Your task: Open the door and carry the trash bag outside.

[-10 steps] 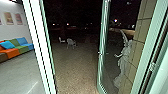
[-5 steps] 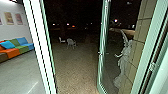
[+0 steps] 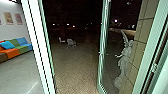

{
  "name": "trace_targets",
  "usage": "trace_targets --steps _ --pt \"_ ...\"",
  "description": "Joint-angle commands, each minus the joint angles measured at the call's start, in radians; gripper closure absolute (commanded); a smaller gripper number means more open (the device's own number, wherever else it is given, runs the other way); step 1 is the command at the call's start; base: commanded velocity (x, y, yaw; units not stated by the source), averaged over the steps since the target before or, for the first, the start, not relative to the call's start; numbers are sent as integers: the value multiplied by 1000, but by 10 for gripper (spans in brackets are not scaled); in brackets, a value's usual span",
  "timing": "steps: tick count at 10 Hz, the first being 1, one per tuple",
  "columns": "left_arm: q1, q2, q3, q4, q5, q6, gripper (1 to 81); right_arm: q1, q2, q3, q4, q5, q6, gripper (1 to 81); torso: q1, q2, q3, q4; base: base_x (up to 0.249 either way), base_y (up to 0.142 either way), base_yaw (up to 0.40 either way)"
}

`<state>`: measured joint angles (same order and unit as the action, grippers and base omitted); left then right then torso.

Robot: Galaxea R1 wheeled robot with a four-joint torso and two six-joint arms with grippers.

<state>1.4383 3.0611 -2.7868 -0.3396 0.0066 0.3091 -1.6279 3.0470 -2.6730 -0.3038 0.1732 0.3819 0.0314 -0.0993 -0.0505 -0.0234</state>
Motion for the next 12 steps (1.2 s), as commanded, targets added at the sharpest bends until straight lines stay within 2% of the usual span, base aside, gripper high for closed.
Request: trace_targets --steps 1,4,10,12 --pt "-68 4 1 2 56 1 811 62 3 15 203 -9 -179 10 0 0 0 0 66 0 0" --pt "-68 4 1 2 56 1 811 64 5 26 201 -32 -190 10 0 0 0 0 71 0 0" --pt "-68 4 3 2 56 1 811 64 12 21 201 -34 -190 10 0 0 0 0 80 0 0" --pt "-69 4 4 2 56 1 811 65 12 21 201 -34 -190 10 0 0 0 0 89 -71 0"
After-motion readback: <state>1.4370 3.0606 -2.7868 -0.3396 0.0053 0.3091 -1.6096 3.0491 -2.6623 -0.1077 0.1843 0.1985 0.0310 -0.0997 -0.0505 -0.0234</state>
